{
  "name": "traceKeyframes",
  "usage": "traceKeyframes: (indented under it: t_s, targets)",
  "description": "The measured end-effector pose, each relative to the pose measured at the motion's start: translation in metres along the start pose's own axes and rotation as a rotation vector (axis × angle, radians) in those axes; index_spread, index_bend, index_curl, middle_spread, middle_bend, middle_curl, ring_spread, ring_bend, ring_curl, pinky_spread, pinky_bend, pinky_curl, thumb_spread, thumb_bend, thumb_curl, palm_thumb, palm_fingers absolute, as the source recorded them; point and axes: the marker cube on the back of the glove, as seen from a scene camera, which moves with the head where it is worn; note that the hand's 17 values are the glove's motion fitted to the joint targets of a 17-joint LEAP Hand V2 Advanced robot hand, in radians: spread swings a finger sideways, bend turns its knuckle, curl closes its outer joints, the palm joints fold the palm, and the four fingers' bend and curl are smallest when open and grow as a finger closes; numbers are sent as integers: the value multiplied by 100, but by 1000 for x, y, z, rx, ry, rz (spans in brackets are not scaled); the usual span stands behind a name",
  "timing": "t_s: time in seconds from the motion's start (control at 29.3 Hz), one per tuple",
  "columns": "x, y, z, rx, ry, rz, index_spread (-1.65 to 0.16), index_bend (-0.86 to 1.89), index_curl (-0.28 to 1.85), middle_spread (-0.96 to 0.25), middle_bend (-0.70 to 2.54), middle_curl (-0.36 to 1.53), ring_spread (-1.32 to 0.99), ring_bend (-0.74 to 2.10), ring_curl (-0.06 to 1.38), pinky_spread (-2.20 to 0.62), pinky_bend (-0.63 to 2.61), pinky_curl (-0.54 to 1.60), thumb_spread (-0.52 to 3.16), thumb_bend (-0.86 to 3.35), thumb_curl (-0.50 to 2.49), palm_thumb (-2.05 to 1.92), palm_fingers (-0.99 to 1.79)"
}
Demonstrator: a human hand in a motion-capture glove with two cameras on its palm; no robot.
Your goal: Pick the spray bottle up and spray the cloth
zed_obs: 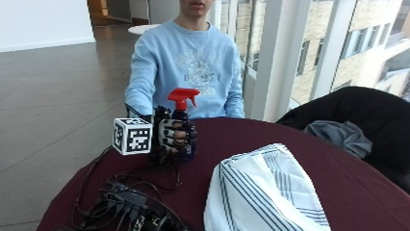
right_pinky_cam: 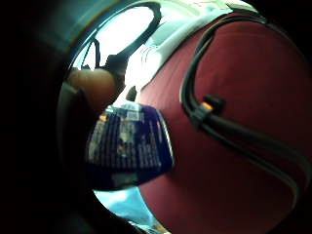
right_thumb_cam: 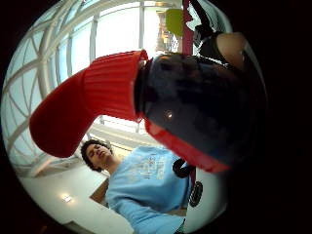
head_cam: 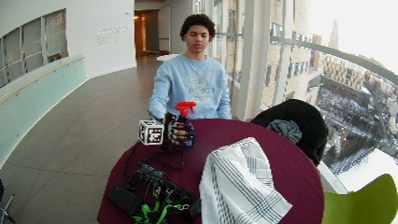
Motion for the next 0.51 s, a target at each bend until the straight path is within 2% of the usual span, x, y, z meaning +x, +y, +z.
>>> traceKeyframes:
  t_s: [0.31, 0.51]
  targets:
    - [-7, -8, 19, 57, -75, -24, -33, 16, 28, -11, 23, 40, -12, 45, 37, 9, 20, 34, 97, 4, 42, 93, 105]
    - [-30, -24, 7, 185, -69, 37, -31, 15, 30, -11, 19, 40, -12, 43, 37, 7, 21, 36, 95, 2, 44, 96, 109]
